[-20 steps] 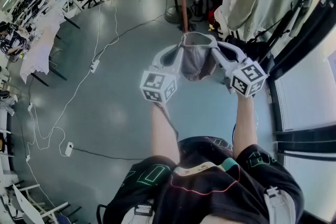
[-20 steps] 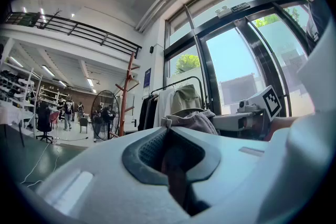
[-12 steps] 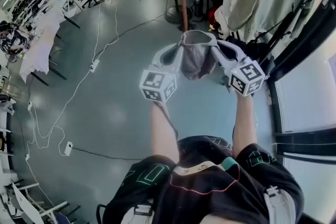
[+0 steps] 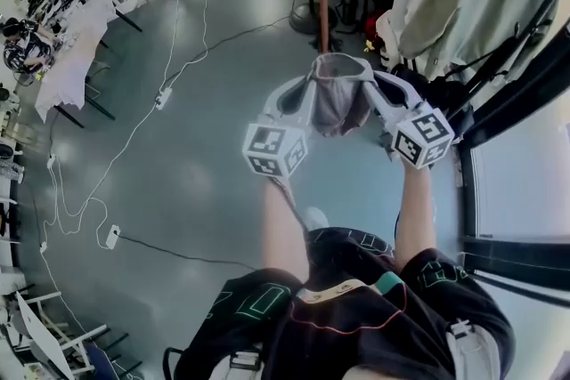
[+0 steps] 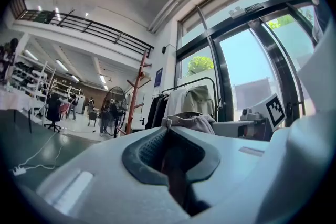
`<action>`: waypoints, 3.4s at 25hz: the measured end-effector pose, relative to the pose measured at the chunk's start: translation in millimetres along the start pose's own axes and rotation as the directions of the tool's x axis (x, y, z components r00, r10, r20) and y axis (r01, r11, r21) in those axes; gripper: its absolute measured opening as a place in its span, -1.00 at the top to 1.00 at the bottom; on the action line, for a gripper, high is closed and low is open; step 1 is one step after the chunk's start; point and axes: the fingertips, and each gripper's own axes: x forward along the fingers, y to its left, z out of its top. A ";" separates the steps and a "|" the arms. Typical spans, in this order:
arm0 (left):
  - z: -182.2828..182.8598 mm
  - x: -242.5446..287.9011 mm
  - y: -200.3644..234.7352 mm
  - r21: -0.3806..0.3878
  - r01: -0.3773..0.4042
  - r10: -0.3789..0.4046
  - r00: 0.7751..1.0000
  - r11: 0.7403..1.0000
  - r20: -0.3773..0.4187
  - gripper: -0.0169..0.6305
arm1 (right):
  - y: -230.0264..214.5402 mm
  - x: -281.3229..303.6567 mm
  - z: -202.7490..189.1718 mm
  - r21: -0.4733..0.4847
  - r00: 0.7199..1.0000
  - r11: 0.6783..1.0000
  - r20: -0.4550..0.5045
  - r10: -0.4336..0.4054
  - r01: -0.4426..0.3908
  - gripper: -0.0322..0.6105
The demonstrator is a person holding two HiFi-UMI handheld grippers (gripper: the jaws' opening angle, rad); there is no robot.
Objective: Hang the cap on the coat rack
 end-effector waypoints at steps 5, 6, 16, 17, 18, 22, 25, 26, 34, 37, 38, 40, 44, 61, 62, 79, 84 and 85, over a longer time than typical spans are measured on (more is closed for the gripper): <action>-5.9 7.3 42.2 -0.025 -0.032 0.031 0.999 0.999 -0.014 0.88 | 4.0 43.1 -11.8 0.009 0.999 1.000 -0.036 0.017 -0.016 0.68; -5.2 9.9 51.6 -0.029 -0.029 0.029 1.000 0.999 -0.005 0.88 | 1.0 51.8 -11.1 0.009 0.999 1.000 -0.034 0.011 -0.010 0.68; 25.4 75.5 179.6 -0.007 0.074 -0.074 0.997 0.997 0.014 0.88 | -31.8 193.2 16.2 -0.017 0.997 0.997 -0.014 -0.081 0.080 0.68; 26.9 82.3 189.9 -0.002 0.081 -0.081 0.997 0.997 0.012 0.88 | -36.7 203.5 17.5 -0.018 0.996 0.996 -0.016 -0.091 0.091 0.68; 26.6 89.5 197.6 0.001 0.088 -0.088 0.996 0.996 0.010 0.88 | -41.8 211.0 17.3 -0.020 0.995 0.995 -0.022 -0.100 0.100 0.68; 24.0 117.5 215.0 0.000 0.124 -0.124 0.992 0.992 0.009 0.88 | -61.3 230.7 17.5 -0.030 0.989 0.989 -0.033 -0.144 0.143 0.68; 24.7 133.0 222.3 -0.010 0.164 -0.164 0.986 0.986 0.011 0.88 | -70.6 237.4 19.9 -0.036 0.982 0.982 -0.033 -0.187 0.186 0.68; 26.7 139.4 224.9 -0.011 0.175 -0.175 0.984 0.985 0.013 0.88 | -75.1 240.3 21.7 -0.038 0.980 0.980 -0.033 -0.199 0.197 0.68; 24.3 202.1 215.9 -0.024 0.241 -0.241 0.971 0.970 0.008 0.88 | -132.0 243.0 24.4 -0.015 0.963 0.964 -0.034 -0.267 0.267 0.68; 15.5 228.1 219.2 -0.024 0.240 -0.240 0.971 0.970 -0.010 0.88 | -155.7 251.6 14.7 0.003 0.961 0.962 -0.043 -0.273 0.274 0.68; 14.1 237.3 219.6 -0.018 0.240 -0.240 0.971 0.971 -0.014 0.88 | -165.1 253.9 12.7 0.010 0.961 0.962 -0.046 -0.274 0.274 0.68; 13.9 256.3 219.6 -0.006 0.240 -0.240 0.971 0.971 -0.018 0.88 | -184.6 258.7 12.3 0.024 0.961 0.961 -0.045 -0.274 0.275 0.68; 16.0 292.2 216.9 0.019 0.235 -0.234 0.972 0.972 -0.030 0.88 | -219.2 271.9 15.4 0.043 0.963 0.962 -0.041 -0.266 0.268 0.68; -42.7 380.5 248.7 0.028 0.034 -0.029 0.984 0.999 -0.178 0.88 | -307.4 324.6 -36.3 0.109 0.983 0.989 -0.165 -0.078 0.097 0.68; -46.2 381.9 249.6 0.031 0.021 -0.015 0.983 0.999 -0.184 0.88 | -309.5 326.4 -39.8 0.114 0.983 0.989 -0.171 -0.069 0.089 0.68; -110.4 414.9 285.3 0.113 -0.064 0.100 0.930 0.992 -0.354 0.87 | -333.4 374.0 -102.0 0.193 0.956 0.978 -0.294 -0.019 0.079 0.66; -125.4 416.0 285.6 0.086 -0.056 0.084 0.926 0.995 -0.367 0.87 | -326.5 382.9 -115.1 0.222 0.949 0.973 -0.316 0.009 0.065 0.62; -126.2 414.7 285.5 0.073 -0.055 0.078 0.927 0.996 -0.366 0.87 | -325.9 383.6 -115.2 0.223 0.948 0.972 -0.318 0.003 0.071 0.61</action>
